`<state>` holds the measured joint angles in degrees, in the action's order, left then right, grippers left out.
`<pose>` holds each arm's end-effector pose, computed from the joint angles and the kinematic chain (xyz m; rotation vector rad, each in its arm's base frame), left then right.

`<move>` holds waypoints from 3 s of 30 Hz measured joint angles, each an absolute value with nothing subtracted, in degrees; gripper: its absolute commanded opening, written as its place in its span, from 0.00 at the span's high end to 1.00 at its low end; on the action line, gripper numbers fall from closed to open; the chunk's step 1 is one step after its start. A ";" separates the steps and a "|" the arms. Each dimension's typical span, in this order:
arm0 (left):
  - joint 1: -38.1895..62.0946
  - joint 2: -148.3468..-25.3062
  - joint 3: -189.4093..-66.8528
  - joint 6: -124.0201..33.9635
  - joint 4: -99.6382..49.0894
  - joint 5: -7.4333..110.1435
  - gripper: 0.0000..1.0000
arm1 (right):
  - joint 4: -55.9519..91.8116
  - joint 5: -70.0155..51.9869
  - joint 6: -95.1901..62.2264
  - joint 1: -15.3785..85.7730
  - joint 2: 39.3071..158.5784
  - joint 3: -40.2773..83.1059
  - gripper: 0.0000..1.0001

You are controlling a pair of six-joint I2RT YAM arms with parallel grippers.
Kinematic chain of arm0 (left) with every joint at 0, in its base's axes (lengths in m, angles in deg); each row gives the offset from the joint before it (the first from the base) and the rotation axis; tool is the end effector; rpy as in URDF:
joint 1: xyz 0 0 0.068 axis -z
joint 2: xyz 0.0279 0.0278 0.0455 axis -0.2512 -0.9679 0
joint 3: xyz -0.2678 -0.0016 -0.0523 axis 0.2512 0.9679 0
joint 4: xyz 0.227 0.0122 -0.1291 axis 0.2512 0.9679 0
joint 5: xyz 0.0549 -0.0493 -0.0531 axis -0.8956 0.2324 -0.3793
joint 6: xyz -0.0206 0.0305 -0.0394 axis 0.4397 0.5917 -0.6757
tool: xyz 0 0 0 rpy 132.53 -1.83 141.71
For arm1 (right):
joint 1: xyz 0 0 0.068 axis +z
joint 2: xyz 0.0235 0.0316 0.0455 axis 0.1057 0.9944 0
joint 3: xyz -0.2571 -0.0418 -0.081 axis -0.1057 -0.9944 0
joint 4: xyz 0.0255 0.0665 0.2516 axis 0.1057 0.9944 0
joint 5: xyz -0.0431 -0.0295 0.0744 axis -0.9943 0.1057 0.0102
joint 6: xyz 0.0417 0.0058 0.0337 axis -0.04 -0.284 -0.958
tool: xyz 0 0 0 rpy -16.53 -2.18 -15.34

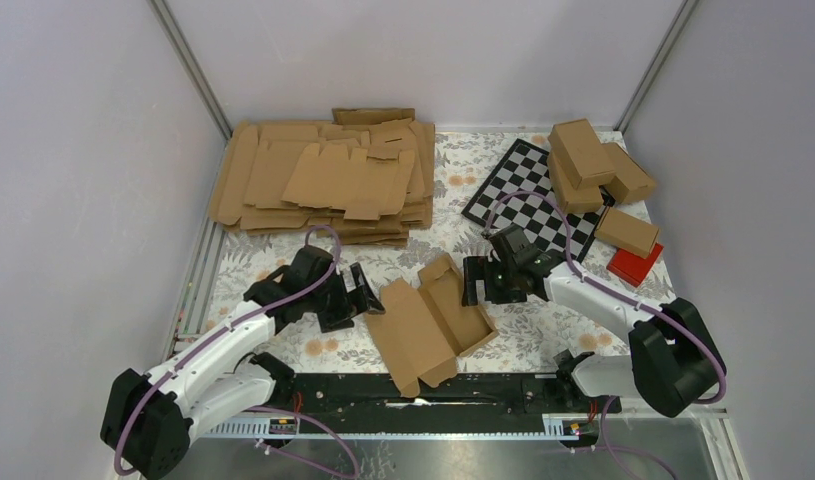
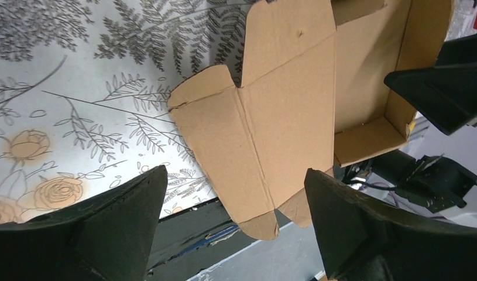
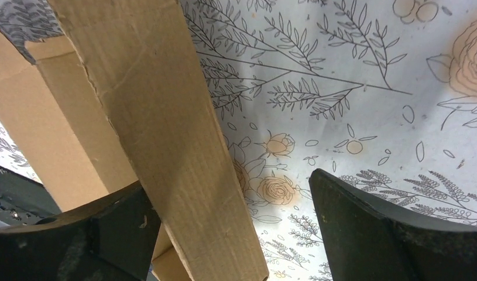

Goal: Fold the paper box

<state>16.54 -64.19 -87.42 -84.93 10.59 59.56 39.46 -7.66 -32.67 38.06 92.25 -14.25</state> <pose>0.1423 -0.0975 0.2019 -0.3621 2.7172 -0.8661 0.2049 0.1347 0.1876 -0.2694 2.6278 0.5508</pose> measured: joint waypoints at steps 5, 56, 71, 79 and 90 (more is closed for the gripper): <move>16.54 -64.83 -84.39 -85.13 6.52 63.28 0.11 | 38.77 -7.62 -33.72 38.06 92.34 -15.08 0.12; 16.54 -65.18 -80.37 -86.88 -3.47 70.78 0.09 | 27.07 -23.35 -87.31 38.04 69.85 -34.73 0.08; 30.31 -68.72 -82.51 -93.92 -13.96 64.94 0.09 | 33.08 -28.67 -75.16 38.04 68.19 -31.83 0.02; 40.57 -75.93 -84.28 -101.70 -25.30 55.87 0.12 | 36.05 -28.58 -65.83 38.04 71.12 -27.76 0.37; 48.65 -89.99 -92.61 -105.92 -30.61 48.72 0.18 | 29.45 -13.80 -62.79 38.06 72.34 -32.40 0.70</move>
